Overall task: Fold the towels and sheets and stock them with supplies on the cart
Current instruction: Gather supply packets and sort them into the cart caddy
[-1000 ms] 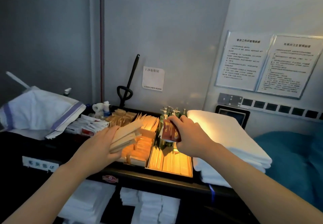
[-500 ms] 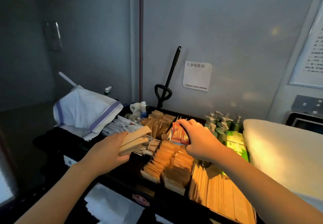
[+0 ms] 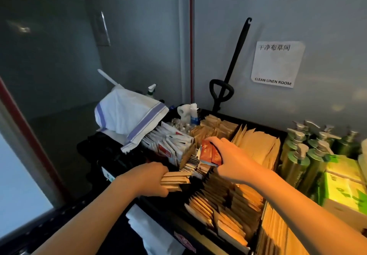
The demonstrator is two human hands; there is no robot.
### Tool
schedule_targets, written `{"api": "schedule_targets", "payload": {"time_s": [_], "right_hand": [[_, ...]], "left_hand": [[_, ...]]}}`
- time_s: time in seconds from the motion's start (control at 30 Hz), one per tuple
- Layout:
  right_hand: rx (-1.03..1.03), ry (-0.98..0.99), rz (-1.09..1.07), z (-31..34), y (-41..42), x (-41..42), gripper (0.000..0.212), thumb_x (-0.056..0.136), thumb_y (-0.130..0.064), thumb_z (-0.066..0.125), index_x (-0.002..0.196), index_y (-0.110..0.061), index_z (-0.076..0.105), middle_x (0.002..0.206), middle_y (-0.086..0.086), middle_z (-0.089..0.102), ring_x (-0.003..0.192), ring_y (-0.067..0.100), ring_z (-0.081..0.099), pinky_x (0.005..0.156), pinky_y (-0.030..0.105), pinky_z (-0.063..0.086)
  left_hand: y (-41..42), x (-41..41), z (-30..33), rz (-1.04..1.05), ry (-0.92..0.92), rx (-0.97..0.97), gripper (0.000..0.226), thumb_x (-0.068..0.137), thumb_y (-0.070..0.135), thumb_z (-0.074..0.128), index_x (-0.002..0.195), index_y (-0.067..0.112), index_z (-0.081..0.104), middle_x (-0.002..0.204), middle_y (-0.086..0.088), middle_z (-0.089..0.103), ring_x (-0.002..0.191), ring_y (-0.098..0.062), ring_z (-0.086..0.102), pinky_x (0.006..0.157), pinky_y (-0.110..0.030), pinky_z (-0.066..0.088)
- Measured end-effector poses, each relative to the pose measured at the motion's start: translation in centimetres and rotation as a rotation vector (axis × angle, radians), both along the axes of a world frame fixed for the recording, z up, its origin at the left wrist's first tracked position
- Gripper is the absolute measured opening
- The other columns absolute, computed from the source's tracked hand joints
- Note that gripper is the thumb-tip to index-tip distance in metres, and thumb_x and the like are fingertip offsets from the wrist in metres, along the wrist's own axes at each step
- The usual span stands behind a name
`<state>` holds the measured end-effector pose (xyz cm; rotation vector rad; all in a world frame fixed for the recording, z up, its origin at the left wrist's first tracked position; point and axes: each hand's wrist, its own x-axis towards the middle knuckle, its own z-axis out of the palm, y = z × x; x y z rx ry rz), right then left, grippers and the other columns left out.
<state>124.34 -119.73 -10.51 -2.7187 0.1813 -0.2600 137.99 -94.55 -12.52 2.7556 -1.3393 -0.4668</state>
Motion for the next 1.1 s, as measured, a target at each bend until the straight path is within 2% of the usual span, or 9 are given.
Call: {"api": "schedule_targets", "payload": {"time_s": [0.1,0.23,0.37,0.47,0.6,0.67,0.8,0.93,1.1], "right_hand": [[0.107,0.024,0.009,-0.4,0.4,1.6,0.086,0.075,-0.022,0.070,0.144,-0.048,0.026,0.118,-0.008,0.054,0.104,0.017,0.058,0.085,0.042,0.057],[0.222,0.112,-0.048,-1.7,1.3,3.3,0.068,0.078,-0.015,0.071,0.131,-0.032,0.031,0.101,0.005,0.064,0.081,0.023,0.066,0.071,0.050,0.060],[0.197,0.189,-0.080,-2.8,2.9,5.1,0.044,0.076,-0.021,0.075,0.113,-0.026,0.052,0.098,-0.004,0.060,0.084,0.014,0.061,0.063,0.028,0.049],[0.120,0.286,-0.086,-4.3,4.6,6.7,0.034,0.072,-0.022,0.072,0.105,-0.019,0.062,0.099,0.000,0.056,0.088,0.019,0.056,0.069,0.033,0.049],[0.169,0.377,-0.153,-5.4,6.0,8.8,0.021,0.069,-0.022,0.070,0.090,-0.022,0.068,0.075,-0.005,0.063,0.063,0.007,0.057,0.043,0.016,0.036],[0.220,0.378,-0.219,-5.4,6.1,9.8,0.022,0.066,-0.021,0.072,0.088,-0.022,0.068,0.068,-0.006,0.062,0.057,0.006,0.054,0.038,0.013,0.033],[0.263,0.488,-0.263,-6.3,7.3,11.4,0.054,0.070,-0.031,0.076,0.118,-0.028,0.052,0.090,-0.012,0.057,0.081,0.010,0.058,0.050,0.015,0.038],[0.292,0.628,-0.241,-6.9,8.4,12.4,0.045,0.070,-0.036,0.084,0.106,-0.029,0.058,0.093,-0.006,0.066,0.080,0.011,0.063,0.061,0.025,0.046],[0.255,0.397,-0.237,-6.5,9.4,10.4,0.061,0.066,-0.058,0.082,0.119,-0.036,0.061,0.105,-0.012,0.066,0.093,0.004,0.060,0.073,0.022,0.051]], "left_hand": [[-2.0,1.3,-1.0,-0.069,0.029,0.060,0.037,0.067,0.056,0.066,0.095,0.032,0.062,0.096,0.009,0.053,0.080,-0.012,0.060,0.071,-0.035,0.057],[-3.4,3.2,-2.5,-0.188,0.063,0.089,0.038,0.065,0.056,0.066,0.093,0.031,0.063,0.088,0.009,0.063,0.074,-0.011,0.064,0.067,-0.036,0.059],[-2.8,5.0,-3.8,-0.331,0.082,0.094,0.045,0.069,0.059,0.064,0.104,0.029,0.062,0.094,0.006,0.066,0.079,-0.015,0.065,0.070,-0.038,0.060],[-2.3,6.4,-4.5,-0.413,0.141,0.055,0.046,0.075,0.057,0.064,0.110,0.028,0.066,0.097,0.003,0.071,0.082,-0.015,0.068,0.075,-0.036,0.060],[-1.8,7.9,-4.7,-0.474,0.139,0.083,0.056,0.073,0.072,0.064,0.110,0.029,0.066,0.098,0.007,0.069,0.084,-0.014,0.066,0.077,-0.036,0.059],[-1.2,8.9,-4.7,-0.485,0.125,0.096,0.065,0.068,0.080,0.062,0.111,0.032,0.064,0.099,0.010,0.065,0.086,-0.012,0.063,0.076,-0.035,0.058],[0.2,11.0,-4.5,-0.518,0.132,0.012,0.071,0.064,0.086,0.061,0.116,0.038,0.063,0.104,0.018,0.060,0.093,-0.005,0.059,0.083,-0.034,0.057],[1.3,11.8,-4.5,-0.508,0.118,-0.102,0.073,0.064,0.092,0.057,0.114,0.039,0.066,0.102,0.021,0.057,0.091,0.001,0.055,0.082,-0.032,0.055],[3.0,12.9,-5.0,-0.402,0.200,-0.487,0.062,0.078,0.084,0.046,0.119,0.042,0.065,0.110,0.032,0.058,0.102,0.010,0.056,0.086,-0.022,0.053]]}}
